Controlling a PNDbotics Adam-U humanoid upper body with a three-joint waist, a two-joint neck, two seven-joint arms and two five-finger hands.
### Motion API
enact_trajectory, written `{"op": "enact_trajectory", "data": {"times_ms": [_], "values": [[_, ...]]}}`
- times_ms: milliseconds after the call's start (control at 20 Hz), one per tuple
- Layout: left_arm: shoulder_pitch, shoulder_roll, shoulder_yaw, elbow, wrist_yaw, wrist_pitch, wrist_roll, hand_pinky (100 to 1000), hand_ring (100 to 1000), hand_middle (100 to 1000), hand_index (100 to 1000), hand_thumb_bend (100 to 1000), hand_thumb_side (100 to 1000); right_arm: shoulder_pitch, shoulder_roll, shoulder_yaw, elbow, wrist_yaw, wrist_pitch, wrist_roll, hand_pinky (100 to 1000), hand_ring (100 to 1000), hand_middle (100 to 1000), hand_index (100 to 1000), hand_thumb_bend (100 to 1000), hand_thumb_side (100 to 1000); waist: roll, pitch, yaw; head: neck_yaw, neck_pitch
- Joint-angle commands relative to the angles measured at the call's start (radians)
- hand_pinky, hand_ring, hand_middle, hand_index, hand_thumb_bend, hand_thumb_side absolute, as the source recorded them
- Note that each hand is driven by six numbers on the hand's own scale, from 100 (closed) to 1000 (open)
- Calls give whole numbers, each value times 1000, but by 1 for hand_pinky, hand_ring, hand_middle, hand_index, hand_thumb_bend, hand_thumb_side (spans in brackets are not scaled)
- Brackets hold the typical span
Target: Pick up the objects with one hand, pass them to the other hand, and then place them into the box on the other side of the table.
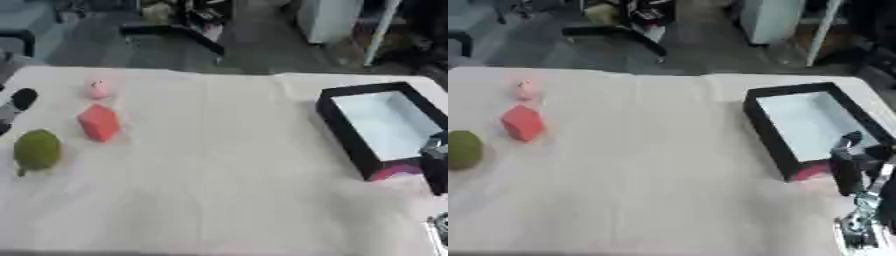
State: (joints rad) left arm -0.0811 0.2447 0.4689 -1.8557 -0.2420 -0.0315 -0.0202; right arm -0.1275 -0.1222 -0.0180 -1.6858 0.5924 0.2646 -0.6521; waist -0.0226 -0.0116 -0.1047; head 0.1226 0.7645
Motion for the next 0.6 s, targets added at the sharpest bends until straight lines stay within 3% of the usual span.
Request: {"op": "enact_trajectory", "data": {"times_ms": [50,400,500,600], "values": [[-7,13,6,-24,3,2,-2,692,576,567,649,940,535,-11,-15,-5,-11,2,1,-3,407,603,475,959,100,439,1,-9,-1,1,5],[-9,21,5,-22,-1,2,-7,694,578,570,651,942,532,-12,-15,-4,-11,2,1,-3,407,603,475,959,100,438,1,-9,-4,1,5],[-12,61,0,-8,-29,1,-27,705,587,582,668,926,513,-12,-16,-3,-11,3,1,-2,407,603,475,959,100,438,2,-10,-6,2,5],[-21,159,-20,40,-106,-10,-87,718,593,590,685,898,500,-13,-17,-2,-10,4,0,-1,407,603,475,959,100,437,5,-11,-10,7,5]]}}
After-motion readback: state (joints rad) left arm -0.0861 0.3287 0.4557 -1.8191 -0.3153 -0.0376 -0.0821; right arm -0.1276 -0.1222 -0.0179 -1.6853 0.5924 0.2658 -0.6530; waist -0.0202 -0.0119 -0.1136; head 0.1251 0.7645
